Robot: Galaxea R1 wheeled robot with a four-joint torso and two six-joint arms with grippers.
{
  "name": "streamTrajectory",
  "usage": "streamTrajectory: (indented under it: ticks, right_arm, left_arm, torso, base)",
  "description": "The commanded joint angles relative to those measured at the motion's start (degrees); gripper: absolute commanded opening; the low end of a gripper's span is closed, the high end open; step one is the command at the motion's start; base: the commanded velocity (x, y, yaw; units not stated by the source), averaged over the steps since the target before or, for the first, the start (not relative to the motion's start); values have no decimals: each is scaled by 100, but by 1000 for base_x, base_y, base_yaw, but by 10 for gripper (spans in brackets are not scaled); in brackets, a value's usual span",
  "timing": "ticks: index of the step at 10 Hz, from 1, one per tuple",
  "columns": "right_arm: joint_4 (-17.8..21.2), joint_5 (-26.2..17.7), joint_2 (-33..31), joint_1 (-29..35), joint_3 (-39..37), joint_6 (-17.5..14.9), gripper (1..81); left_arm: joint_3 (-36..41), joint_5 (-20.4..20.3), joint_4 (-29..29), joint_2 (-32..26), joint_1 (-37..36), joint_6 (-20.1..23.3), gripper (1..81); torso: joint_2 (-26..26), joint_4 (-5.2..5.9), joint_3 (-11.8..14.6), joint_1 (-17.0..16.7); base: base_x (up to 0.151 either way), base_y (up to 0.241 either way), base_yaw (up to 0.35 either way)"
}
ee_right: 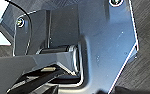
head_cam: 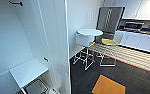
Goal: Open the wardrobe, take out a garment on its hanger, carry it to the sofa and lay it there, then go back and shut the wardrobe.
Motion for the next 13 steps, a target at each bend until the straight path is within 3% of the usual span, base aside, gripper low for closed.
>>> streamTrajectory:
  ticks: [1,13]
  right_arm:
    - [13,-335,18,152,-13,-18,811]
    - [22,-335,27,152,-13,-18,811]
  left_arm:
    - [20,189,49,35,-177,29,811]
    - [20,189,49,97,-177,82,811]
  torso:
    - [0,0,0,0]
    - [0,0,0,0]
  base:
    - [0,0,338]
    - [0,0,338]
